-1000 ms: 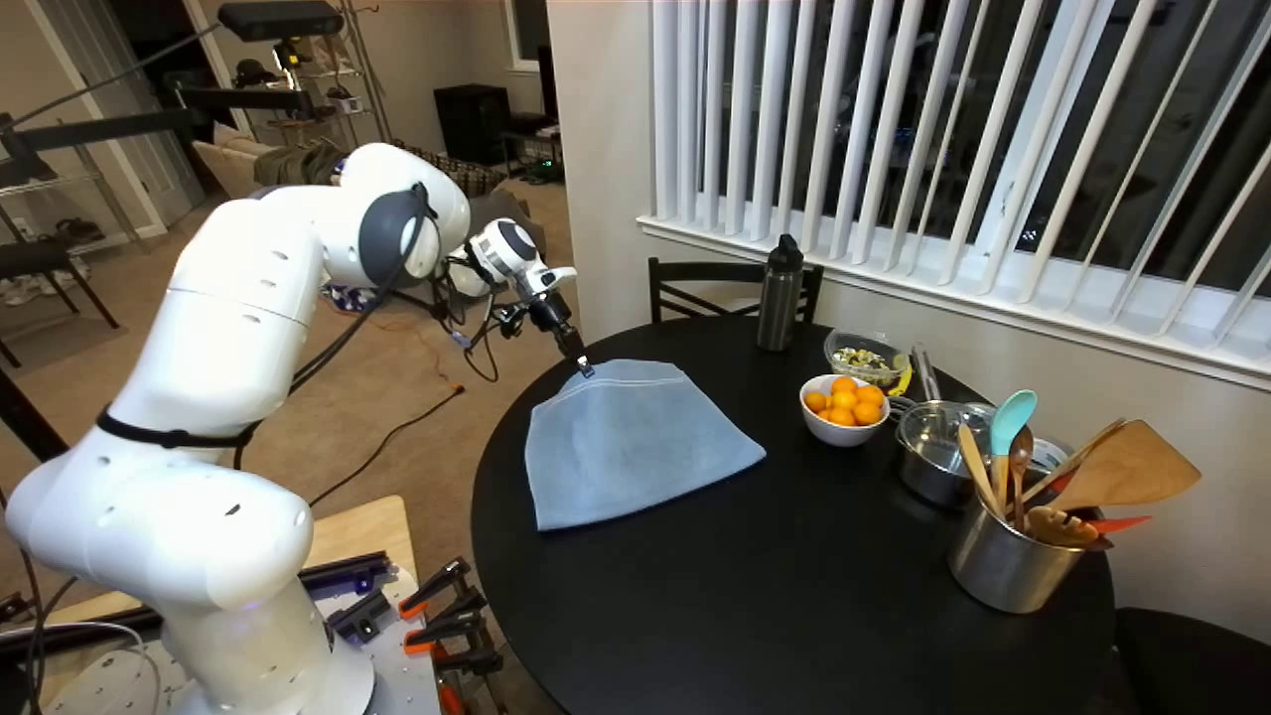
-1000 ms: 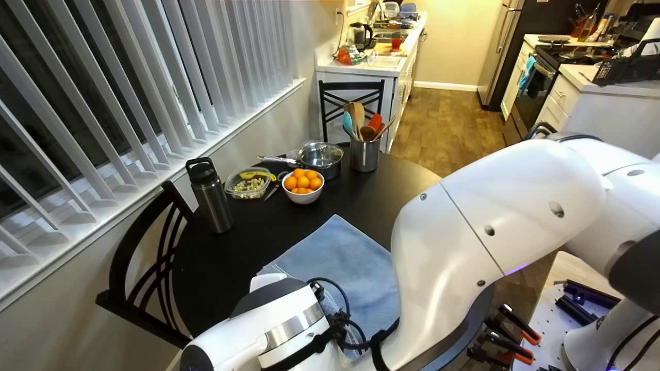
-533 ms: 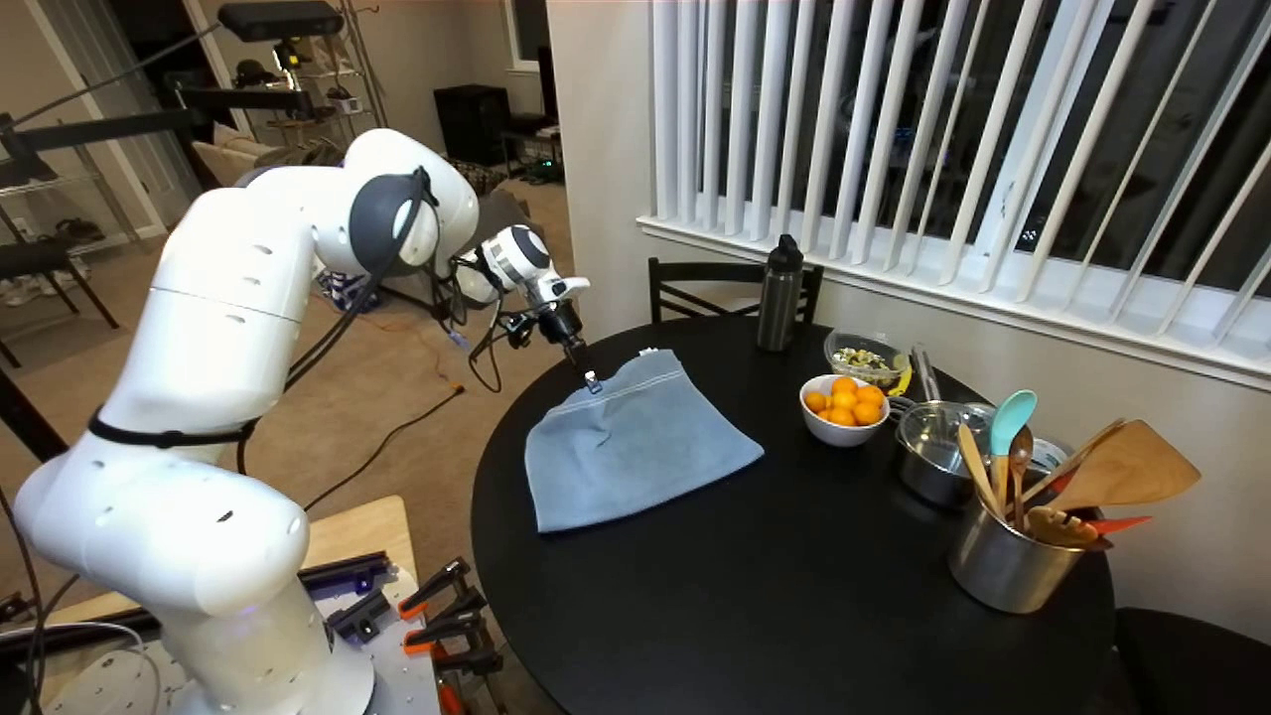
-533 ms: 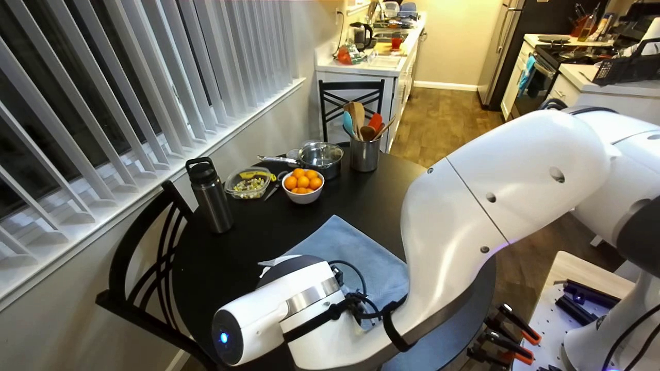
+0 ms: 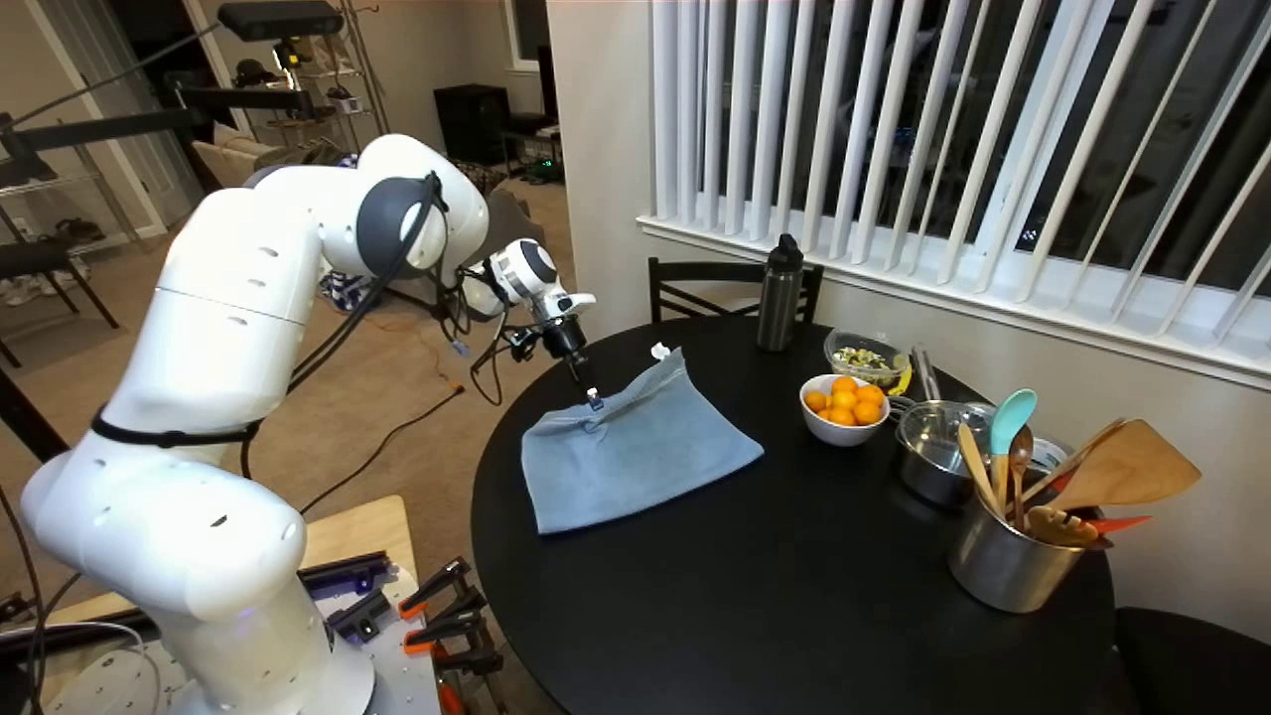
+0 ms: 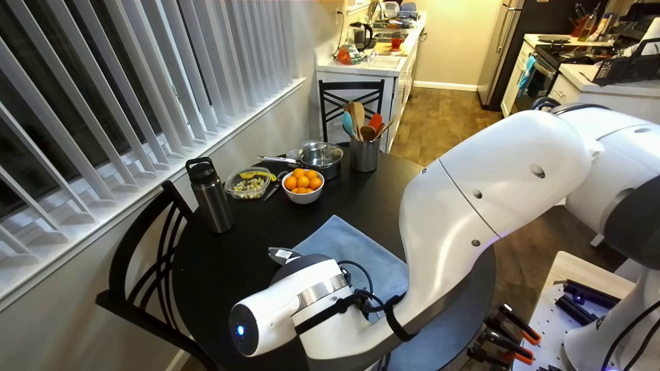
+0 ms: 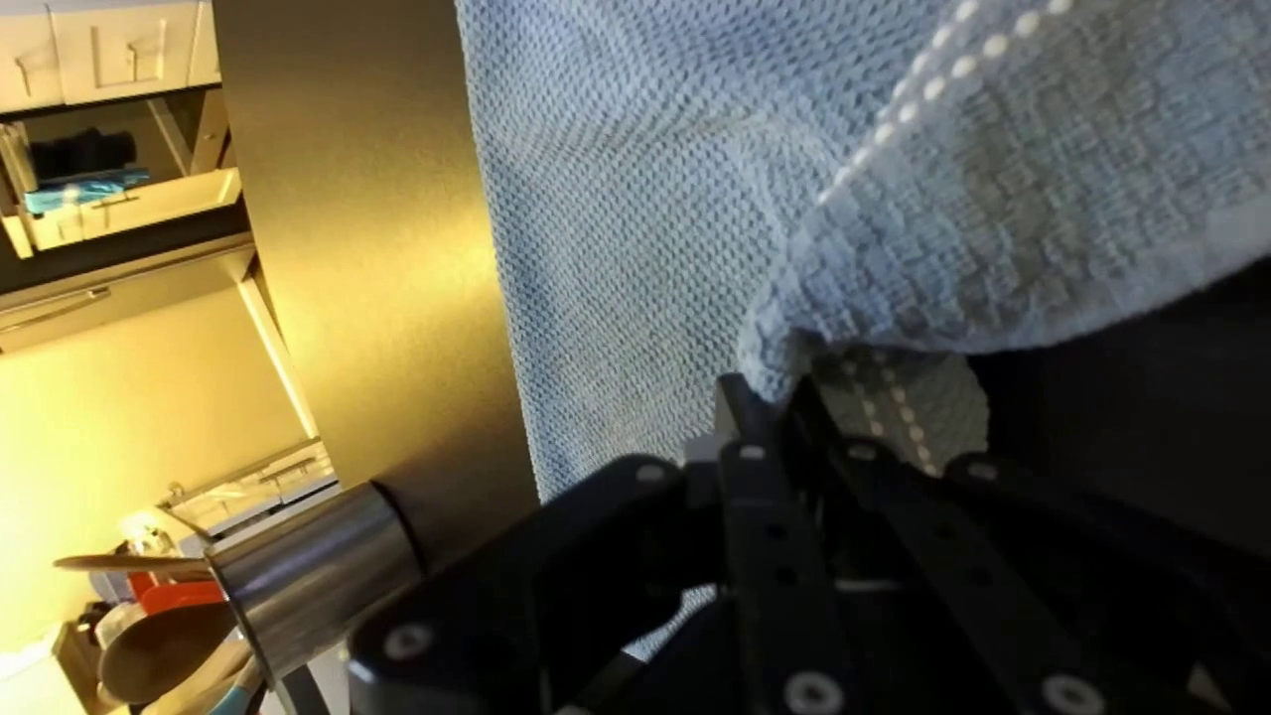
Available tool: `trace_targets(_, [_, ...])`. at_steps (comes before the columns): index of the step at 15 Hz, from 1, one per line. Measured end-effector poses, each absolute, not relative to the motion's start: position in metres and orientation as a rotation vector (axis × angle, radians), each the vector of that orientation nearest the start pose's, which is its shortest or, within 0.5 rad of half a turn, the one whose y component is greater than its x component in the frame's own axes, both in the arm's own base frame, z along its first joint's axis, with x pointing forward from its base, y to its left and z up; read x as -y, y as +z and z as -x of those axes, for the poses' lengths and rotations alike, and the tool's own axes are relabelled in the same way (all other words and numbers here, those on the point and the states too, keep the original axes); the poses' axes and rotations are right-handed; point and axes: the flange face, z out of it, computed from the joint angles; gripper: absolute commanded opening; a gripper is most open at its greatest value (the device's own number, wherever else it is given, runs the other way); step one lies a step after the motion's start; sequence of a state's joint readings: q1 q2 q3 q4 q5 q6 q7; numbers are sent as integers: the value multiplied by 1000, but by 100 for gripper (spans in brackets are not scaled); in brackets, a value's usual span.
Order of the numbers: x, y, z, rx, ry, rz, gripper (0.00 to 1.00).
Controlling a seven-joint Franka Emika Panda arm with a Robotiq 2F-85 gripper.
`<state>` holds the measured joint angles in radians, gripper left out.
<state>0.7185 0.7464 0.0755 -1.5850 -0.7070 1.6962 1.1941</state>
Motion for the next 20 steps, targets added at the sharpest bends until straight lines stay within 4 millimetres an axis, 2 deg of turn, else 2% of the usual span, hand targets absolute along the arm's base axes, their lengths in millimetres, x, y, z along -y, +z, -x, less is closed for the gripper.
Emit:
trace_targets(11, [-467,177,-474,-76,308,-2543,3])
trace_targets(12, [-471,176,-474,-99,317,-2567,15])
trace_targets(13, [-475,174,-474,-119,324,-2586,34])
trace_targets(20, [-488,167,-474,-169,346,-2646,78])
